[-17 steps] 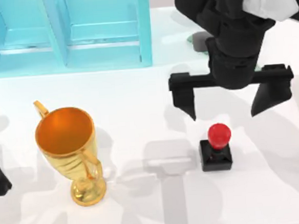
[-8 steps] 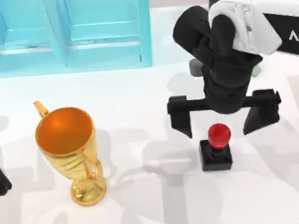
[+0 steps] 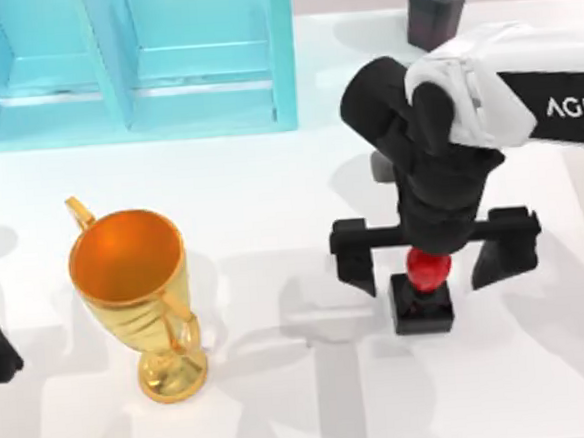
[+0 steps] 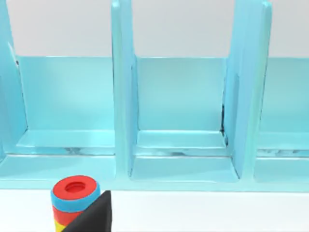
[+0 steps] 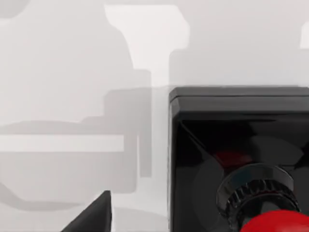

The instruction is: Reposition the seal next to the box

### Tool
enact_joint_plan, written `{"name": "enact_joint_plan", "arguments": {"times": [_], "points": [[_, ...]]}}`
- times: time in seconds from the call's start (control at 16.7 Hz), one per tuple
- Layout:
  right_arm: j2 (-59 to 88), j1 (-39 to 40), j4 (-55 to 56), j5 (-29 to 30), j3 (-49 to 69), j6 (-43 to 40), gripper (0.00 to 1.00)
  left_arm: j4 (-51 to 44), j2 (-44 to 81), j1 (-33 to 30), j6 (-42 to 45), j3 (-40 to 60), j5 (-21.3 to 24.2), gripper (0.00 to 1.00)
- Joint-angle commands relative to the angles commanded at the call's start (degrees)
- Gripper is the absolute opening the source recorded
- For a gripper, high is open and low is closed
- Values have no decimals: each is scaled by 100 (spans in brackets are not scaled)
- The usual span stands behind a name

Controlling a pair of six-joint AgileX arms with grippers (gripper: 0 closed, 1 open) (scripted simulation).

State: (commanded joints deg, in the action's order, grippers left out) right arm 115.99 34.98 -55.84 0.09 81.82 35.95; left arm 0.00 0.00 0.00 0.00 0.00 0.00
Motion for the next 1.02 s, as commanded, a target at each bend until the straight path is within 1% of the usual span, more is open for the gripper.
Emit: {"name": "enact_joint_plan", "arguments": {"times": [0.06,0.84,0.9,1.02], "points": [[0,0,0,0,0,0,100,0,0,0,0,0,0,100],[0,0,0,0,0,0,2,0,0,0,0,0,0,100],[0,0,0,0,0,0,0,0,0,0,0,0,0,100],[0,0,0,0,0,0,0,0,0,0,0,0,0,100]]}}
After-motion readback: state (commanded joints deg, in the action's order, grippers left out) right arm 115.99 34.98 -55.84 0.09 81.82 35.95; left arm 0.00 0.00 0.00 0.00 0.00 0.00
